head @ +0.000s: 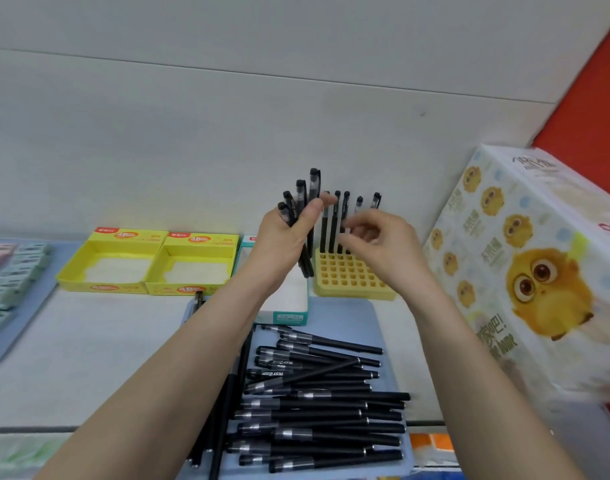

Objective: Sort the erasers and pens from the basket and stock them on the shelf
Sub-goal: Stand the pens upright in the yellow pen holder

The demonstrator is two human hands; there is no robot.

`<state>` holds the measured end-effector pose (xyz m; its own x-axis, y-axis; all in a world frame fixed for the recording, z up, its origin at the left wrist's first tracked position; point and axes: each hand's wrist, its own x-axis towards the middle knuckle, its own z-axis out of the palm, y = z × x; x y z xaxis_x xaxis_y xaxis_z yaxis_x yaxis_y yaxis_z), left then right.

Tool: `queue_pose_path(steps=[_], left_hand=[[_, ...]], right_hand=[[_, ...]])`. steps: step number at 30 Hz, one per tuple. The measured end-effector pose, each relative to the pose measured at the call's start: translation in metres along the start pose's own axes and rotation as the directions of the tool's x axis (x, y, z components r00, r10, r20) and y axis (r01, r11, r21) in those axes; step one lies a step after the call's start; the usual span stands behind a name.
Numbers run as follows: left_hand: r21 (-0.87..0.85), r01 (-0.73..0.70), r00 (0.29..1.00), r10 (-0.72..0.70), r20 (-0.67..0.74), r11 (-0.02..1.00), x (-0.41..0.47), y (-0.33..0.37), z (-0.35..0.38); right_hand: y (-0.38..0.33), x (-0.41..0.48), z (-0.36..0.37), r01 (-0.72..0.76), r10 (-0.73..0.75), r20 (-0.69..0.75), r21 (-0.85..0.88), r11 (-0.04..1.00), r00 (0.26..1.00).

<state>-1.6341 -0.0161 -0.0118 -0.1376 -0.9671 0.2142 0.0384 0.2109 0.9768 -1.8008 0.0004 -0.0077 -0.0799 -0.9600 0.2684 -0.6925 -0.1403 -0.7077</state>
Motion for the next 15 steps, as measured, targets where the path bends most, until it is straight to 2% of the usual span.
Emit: queue_pose_path(steps=[2, 4, 6, 9, 12, 15], left_hand=[[-0.046, -0.012, 0.999, 0.014, 0.051, 0.999, 0.0, 0.006, 0.01], [-0.04, -0.032, 0.995, 0.036, 0.094, 0.999, 0.0, 0.007, 0.017], [-0.003, -0.043, 0.997, 0.043, 0.07, 0.999, 0.0, 0.005, 0.017], [-0.001, -0.024, 0.999, 0.024, -0.036, 1.0, 0.001, 0.002, 0.008], [0.081, -0.007, 0.994, 0.015, -0.106, 0.997, -0.001, -0.002, 0.0], [0.096, 0.05, 0.996, -0.042, -0.083, 0.994, -0.003, -0.004, -0.006]], right_hand=[[-0.015, -0.005, 0.006, 0.031, -0.077, 0.148, 0.289, 0.957, 0.986], [-0.01, -0.003, 0.009, 0.043, -0.086, 0.093, 0.386, 0.921, 0.992], [0.006, 0.003, 0.004, 0.03, -0.007, -0.068, 0.334, 0.942, 0.998], [0.041, 0.011, -0.009, -0.064, 0.092, -0.293, 0.104, 0.992, 0.952], [0.064, 0.016, -0.006, -0.118, 0.103, -0.303, -0.03, 0.993, 0.947], [0.071, 0.023, 0.007, -0.11, 0.097, -0.261, -0.033, 0.993, 0.96]])
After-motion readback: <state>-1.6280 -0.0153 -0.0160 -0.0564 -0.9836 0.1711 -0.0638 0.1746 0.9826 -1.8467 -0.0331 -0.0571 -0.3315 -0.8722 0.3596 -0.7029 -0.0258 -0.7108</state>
